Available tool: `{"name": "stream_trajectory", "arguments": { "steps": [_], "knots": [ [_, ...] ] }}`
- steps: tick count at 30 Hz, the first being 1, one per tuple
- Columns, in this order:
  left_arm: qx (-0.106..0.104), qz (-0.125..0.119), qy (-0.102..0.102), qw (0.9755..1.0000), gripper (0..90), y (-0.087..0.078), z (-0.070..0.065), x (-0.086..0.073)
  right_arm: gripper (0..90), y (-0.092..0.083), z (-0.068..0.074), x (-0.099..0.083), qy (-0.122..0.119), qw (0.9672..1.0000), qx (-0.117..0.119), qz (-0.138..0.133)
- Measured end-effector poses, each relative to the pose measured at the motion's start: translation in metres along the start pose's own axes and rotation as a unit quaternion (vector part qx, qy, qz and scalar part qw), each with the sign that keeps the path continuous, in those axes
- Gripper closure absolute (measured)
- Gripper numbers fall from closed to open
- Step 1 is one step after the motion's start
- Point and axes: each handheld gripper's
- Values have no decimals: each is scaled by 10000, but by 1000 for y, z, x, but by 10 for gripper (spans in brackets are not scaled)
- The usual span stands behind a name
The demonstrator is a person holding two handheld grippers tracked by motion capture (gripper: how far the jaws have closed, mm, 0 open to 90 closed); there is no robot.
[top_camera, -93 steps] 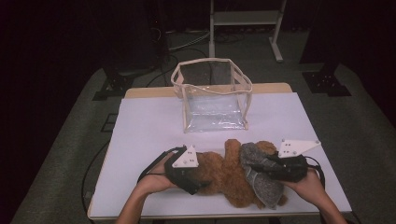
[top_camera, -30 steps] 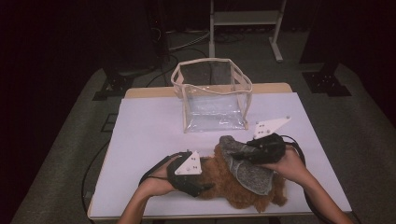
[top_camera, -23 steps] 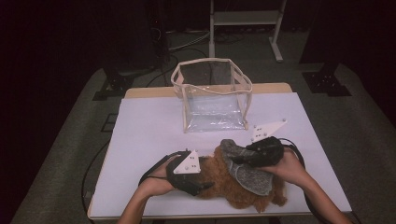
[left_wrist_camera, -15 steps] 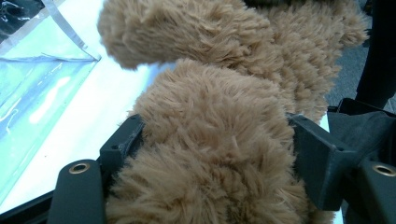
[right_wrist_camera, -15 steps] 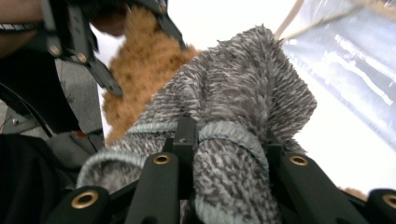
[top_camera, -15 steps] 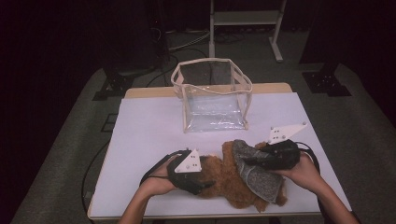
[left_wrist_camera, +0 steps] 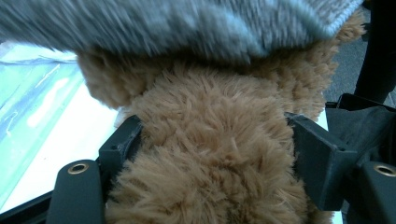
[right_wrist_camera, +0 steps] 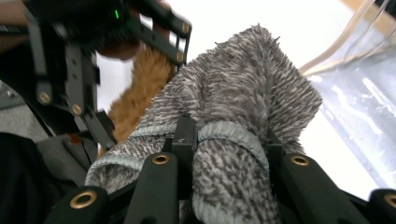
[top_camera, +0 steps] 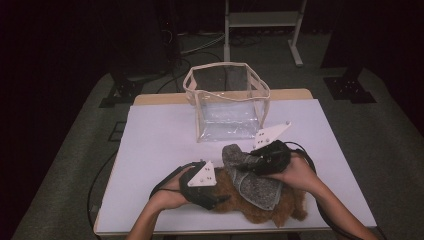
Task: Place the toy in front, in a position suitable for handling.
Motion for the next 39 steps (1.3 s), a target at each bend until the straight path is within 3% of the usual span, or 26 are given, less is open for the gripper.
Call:
{"name": "stream_trajectory", "arguments": {
  "steps": [4, 5, 10, 13, 16, 19, 22, 27, 32, 39],
  "knots": [
    [10, -21, -34, 10000, 267, 0, 1, 0, 685, -1, -1, -11, 146, 9999, 11, -56],
    [23, -21, -84, 10000, 267, 0, 2, 0, 685, -6, -1, -22, 345, 9993, 2, -132],
    [55, -119, -263, 9996, 267, 2, 6, 0, 685, -18, 1, -50, 650, 9976, -41, -240],
    [83, -117, -366, 9992, 268, 4, 8, 1, 685, -30, 2, -58, 727, 9968, -133, -305],
    [127, -94, -401, 9991, 267, 7, 10, 4, 685, -39, 3, -53, 680, 9967, -179, -402],
    [130, -86, -387, 9991, 266, 8, 10, 6, 686, -40, 5, -37, 539, 9972, -179, -493],
    [116, -117, -393, 9991, 267, 8, 10, 4, 685, -30, 6, -21, 366, 9983, -131, -429],
    [110, -149, -378, 9991, 264, 7, 9, 3, 685, 0, 4, -3, 115, 9997, 50, -208],
    [95, -182, -366, 9991, 237, 7, 11, 1, 684, 10, 1, -12, 61, 9999, -66, 128],
    [126, -238, -446, 9986, 236, 5, 12, 1, 684, -11, -3, -44, 519, 9985, -179, 48]
  ]
}}
Point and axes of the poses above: each handheld gripper's, and its own axes: y roughly forward along the jaws, x roughly out of its top, z roughly to its left, and after that the axes turned 9 degrees about -y, right-handed
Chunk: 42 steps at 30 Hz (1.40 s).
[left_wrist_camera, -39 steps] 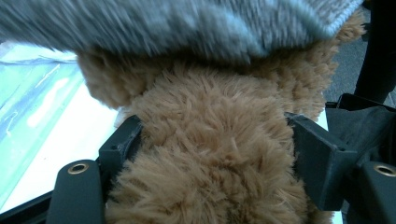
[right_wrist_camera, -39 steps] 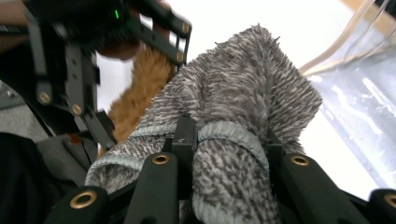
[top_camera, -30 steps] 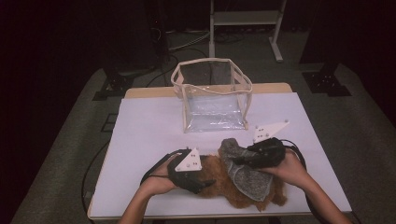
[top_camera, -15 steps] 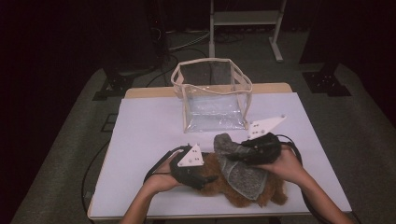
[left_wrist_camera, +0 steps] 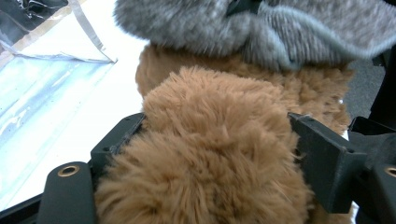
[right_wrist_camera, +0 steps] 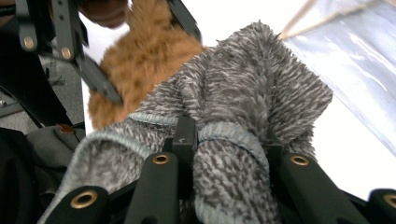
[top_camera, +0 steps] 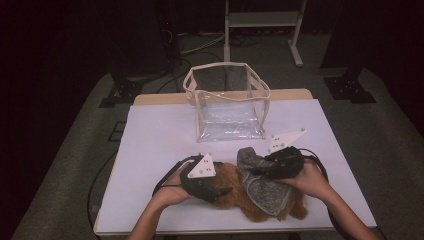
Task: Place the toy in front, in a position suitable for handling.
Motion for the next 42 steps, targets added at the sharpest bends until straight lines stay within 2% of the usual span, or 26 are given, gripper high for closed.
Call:
{"name": "stream_trajectory", "arguments": {
  "steps": [8, 11, 15, 18, 20, 23, 24, 25, 27, 29, 32, 33, 34, 35, 39, 42],
  "knots": [
    [-68, 2, 28, 10000, 244, 0, -1, -1, 683, -29, -2, -24, 240, 9995, -209, -58],
    [-61, 25, 56, 10000, 243, 0, -2, -1, 683, -34, 0, -21, 185, 9995, -239, -76],
    [-38, 45, 53, 10000, 243, 1, -2, 0, 683, -34, 2, -3, 21, 9996, -205, -201],
    [-39, 42, 61, 10000, 244, 1, -2, 0, 683, -26, 6, 19, -161, 9994, -69, -288],
    [-45, 32, 83, 10000, 244, 1, -3, 0, 683, -16, 7, 33, -271, 9993, 13, -251],
    [-57, 75, 168, 9998, 246, 0, -4, 0, 683, 2, 4, 45, -397, 9991, 100, -101],
    [-57, 75, 168, 9998, 246, 0, -4, 0, 683, 2, 4, 45, -397, 9991, 100, -101],
    [-70, 73, 177, 9998, 246, 0, -5, 0, 682, 20, -1, 47, -396, 9990, 180, 122],
    [-69, 79, 192, 9998, 246, 0, -5, -1, 682, 27, -5, 44, -409, 9986, 165, 285],
    [-71, 77, 198, 9997, 248, 0, -4, -1, 681, 30, -14, 36, -229, 9990, 143, 360],
    [-90, 100, 204, 9997, 249, 0, -4, -1, 682, 22, -27, 23, 84, 9995, 9, 305],
    [-92, 96, 208, 9997, 249, 0, -5, -1, 682, 22, -27, 23, 84, 9995, 9, 305],
    [-110, 107, 224, 9996, 249, -1, -5, -1, 682, 15, -35, 12, 248, 9994, -78, 242],
    [-113, 109, 225, 9996, 249, -1, -4, -1, 682, 12, -37, 7, 353, 9992, -77, 190],
    [-105, 115, 199, 9997, 249, -1, -3, -1, 683, -5, -34, -7, 407, 9990, -169, 104],
    [-118, 84, 167, 9998, 249, -1, -3, -2, 682, -17, -28, -19, 411, 9987, -239, 162]
  ]
}}
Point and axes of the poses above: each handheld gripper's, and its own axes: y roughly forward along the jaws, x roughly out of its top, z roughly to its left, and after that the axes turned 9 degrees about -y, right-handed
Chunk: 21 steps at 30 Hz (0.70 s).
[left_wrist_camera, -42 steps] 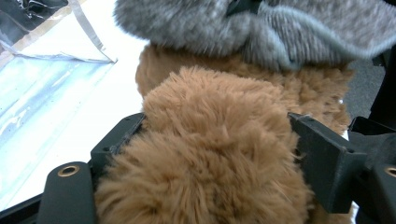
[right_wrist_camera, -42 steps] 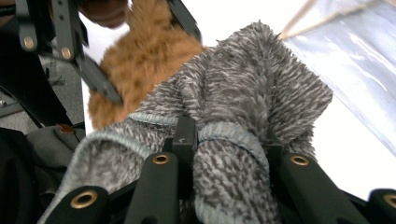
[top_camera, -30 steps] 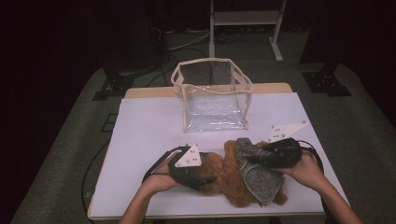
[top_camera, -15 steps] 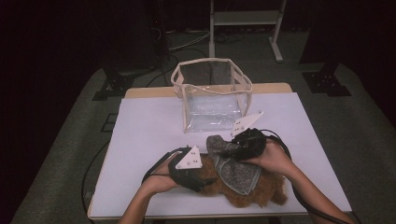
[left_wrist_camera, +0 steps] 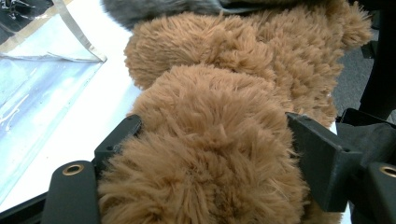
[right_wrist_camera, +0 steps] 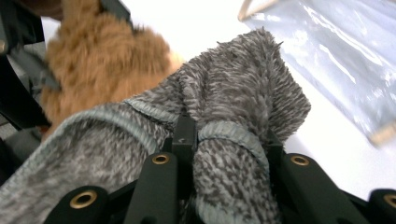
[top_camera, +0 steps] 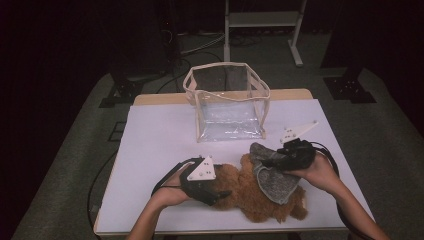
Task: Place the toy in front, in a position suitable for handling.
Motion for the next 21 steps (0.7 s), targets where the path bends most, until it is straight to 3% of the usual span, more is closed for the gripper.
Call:
{"name": "stream_trajectory", "arguments": {
  "steps": [8, 13, 17, 18, 21],
  "knots": [
    [-20, 18, 7, 10000, 250, -1, 0, 0, 682, -37, -7, -34, 337, 9989, -312, -93],
    [25, -19, -20, 10000, 248, 1, 1, 0, 684, -48, -5, -44, 444, 9983, -357, -135],
    [34, -35, -39, 10000, 248, 2, 1, 1, 683, -45, 4, -38, 299, 9991, -220, -216],
    [51, -16, -16, 10000, 248, 2, 0, 1, 682, -39, 12, -28, 118, 9996, -120, -225],
    [60, -32, -34, 10000, 247, 3, 0, 1, 682, -31, 21, -15, -95, 9996, 38, -257]
  ]
}}
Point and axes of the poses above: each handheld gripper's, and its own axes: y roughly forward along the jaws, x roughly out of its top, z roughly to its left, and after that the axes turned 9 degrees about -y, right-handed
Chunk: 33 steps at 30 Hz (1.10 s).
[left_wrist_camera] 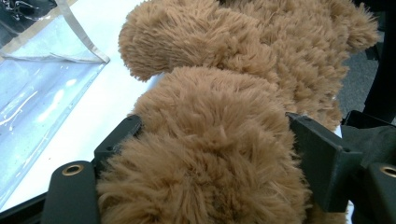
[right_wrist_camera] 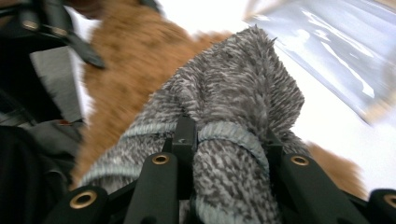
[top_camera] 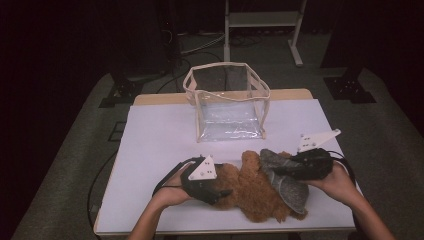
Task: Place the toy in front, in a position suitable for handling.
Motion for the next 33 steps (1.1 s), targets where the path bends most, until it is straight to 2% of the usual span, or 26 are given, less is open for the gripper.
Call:
{"name": "stream_trajectory", "arguments": {
  "steps": [2, 5, 6, 8, 10, 11, 12, 14, 16, 17, 19, 21, 23, 24, 26, 28, 29, 32, 33],
  "knots": [
    [-10, -19, -5, 10000, 243, 0, 0, -1, 681, 13, 11, 17, -247, 9994, 221, -75],
    [-15, -15, -7, 10000, 239, 0, 1, -1, 681, 21, 16, 26, -383, 9988, 298, -79],
    [-15, -27, 9, 10000, 227, -1, 1, -1, 680, 30, 20, 30, -479, 9983, 342, 7],
    [-16, -61, -7, 10000, 212, -2, 2, -1, 680, 36, 20, 29, -557, 9978, 333, 113],
    [-10, -71, 0, 10000, 194, -2, 3, -2, 683, 38, 20, 25, -534, 9979, 317, 166],
    [-3, -172, -55, 9998, 194, -3, 4, -3, 684, 39, 20, 23, -514, 9981, 295, 159],
    [18, -229, -83, 9997, 155, -6, 7, -3, 687, 38, 18, 15, -487, 9985, 159, 185],
    [15, -238, -107, 9997, 115, -8, 9, -4, 689, 36, 15, 9, -381, 9991, 146, 128],
    [-7, -387, -119, 9992, 109, -15, 13, -9, 691, 35, 12, 3, -308, 9994, 151, 82],
    [-7, -387, -119, 9992, 101, -15, 13, -9, 691, 35, 12, 3, -308, 9994, 151, 82],
    [-25, -524, -235, 9983, 95, -19, 19, -17, 694, 33, 9, -3, -234, 9997, 97, 36],
    [-97, -636, -301, 9975, 88, -19, 22, -22, 696, 31, 8, -7, -171, 9998, 113, -12],
    [-258, -749, -457, 9958, 79, -17, 26, -31, 699, 31, 8, -10, -141, 9998, 107, -50],
    [-258, -749, -457, 9958, 69, -17, 26, -31, 699, 30, 7, -11, -121, 9998, 122, -65],
    [-475, -836, -715, 9928, 68, -13, 31, -42, 702, 29, 7, -13, -120, 9998, 140, -76],
    [-532, -847, -771, 9920, 68, -11, 33, -45, 704, 29, 6, -14, -115, 9998, 144, -65],
    [-609, -829, -895, 9907, 51, -8, 36, -52, 707, 27, 5, -17, -78, 9998, 149, -80],
    [-704, -725, -942, 9904, 41, -4, 38, -60, 712, 26, 5, -20, -41, 9998, 148, -82],
    [-711, -537, -921, 9918, 31, 1, 39, -65, 716, 25, 4, -21, -28, 9998, 154, -74]
  ]
}}
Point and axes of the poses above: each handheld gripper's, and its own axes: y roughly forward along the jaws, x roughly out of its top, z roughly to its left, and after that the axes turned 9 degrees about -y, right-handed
